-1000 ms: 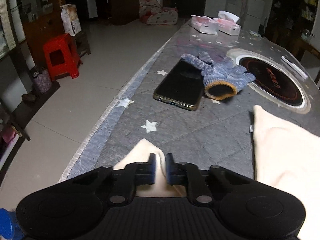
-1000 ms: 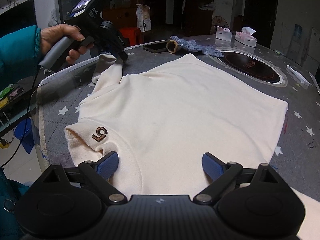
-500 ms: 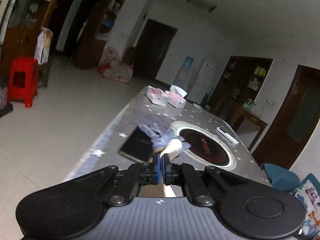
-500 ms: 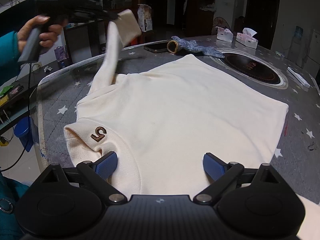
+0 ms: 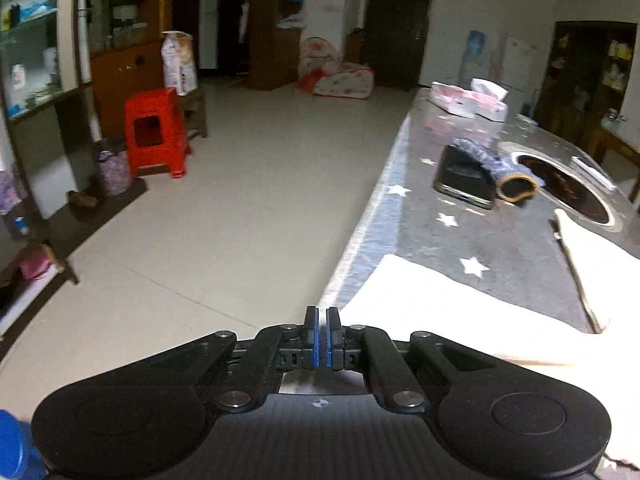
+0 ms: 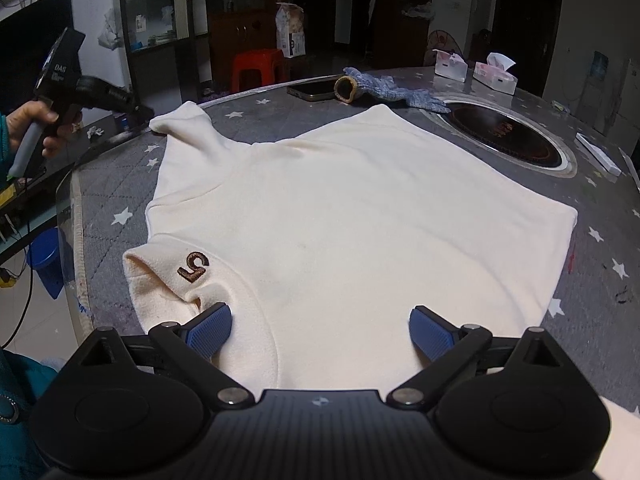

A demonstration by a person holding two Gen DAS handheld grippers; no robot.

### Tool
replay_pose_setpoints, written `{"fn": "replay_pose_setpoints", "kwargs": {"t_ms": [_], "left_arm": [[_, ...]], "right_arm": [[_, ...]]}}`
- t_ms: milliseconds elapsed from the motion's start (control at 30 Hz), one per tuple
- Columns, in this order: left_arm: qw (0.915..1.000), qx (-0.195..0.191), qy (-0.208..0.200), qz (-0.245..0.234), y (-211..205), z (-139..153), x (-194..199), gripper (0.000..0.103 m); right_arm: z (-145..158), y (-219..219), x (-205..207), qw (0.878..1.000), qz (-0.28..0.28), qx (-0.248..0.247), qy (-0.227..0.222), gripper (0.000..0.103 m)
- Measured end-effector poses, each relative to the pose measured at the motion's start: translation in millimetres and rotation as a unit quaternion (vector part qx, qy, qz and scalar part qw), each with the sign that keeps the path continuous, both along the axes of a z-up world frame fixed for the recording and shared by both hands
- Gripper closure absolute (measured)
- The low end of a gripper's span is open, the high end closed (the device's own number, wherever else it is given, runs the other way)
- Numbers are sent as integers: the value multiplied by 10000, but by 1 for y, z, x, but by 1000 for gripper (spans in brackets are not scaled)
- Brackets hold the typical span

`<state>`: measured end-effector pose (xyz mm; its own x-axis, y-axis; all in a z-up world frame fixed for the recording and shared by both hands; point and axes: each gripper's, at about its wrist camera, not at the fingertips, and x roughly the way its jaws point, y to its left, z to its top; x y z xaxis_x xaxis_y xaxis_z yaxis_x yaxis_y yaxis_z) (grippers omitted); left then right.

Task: Fold clothes

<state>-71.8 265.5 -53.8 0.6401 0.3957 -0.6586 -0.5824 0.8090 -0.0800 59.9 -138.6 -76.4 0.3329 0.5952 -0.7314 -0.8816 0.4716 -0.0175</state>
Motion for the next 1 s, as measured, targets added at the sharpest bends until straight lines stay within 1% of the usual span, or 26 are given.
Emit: {"fn": "replay_pose_setpoints", "kwargs": {"t_ms": [67,100,167,233,300,333,400,433,533,567,600,667,733,800,867,933,1000], "left_arm": [[9999,49,-106,-8,-5,6,1,97],[9996,99,-196,-183,-12,12,4,96],[9983,228,-194,-506,-22,16,16,94],[9971,109,-116,-748,-24,13,34,93],[9954,-191,-52,-933,-20,5,50,93],[9952,-216,25,-952,-18,1,57,93],[9951,-42,153,-973,-15,-4,70,93],[9950,74,229,-970,-14,-6,75,91],[9923,746,569,-812,-10,-8,89,91],[9907,920,679,-741,-9,-9,92,89],[9901,971,724,-708,-7,-11,92,87],[9911,946,675,-653,-6,-10,87,82],[9925,903,619,-544,-7,-8,79,80],[9942,820,514,-462,-14,-3,71,81],[9946,750,278,-664,-31,8,63,81],[9927,430,-17,-1128,-53,18,62,80],[9860,60,-212,-1651,-76,24,67,80]], "right_arm": [[0,0,0,10000,3,-24,11,6],[0,0,0,10000,17,-47,6,6],[1,2,0,9999,55,-93,-1,6],[1,3,1,9999,83,-130,0,6],[1,3,1,9998,100,-153,-13,6],[1,3,0,9998,106,-158,-22,6],[1,2,1,9998,96,-165,45,6],[1,2,1,9998,92,-171,86,5],[1,0,2,9997,124,-192,122,5],[1,0,3,9996,133,-195,133,5],[0,0,3,9996,136,-197,150,5],[0,1,4,9996,139,-201,166,5],[0,1,4,9995,150,-206,170,5],[0,1,5,9995,162,-215,173,4],[0,2,6,9994,174,-241,165,3],[0,3,6,9994,182,-261,145,1],[0,4,6,9993,190,-281,125,0]]}}
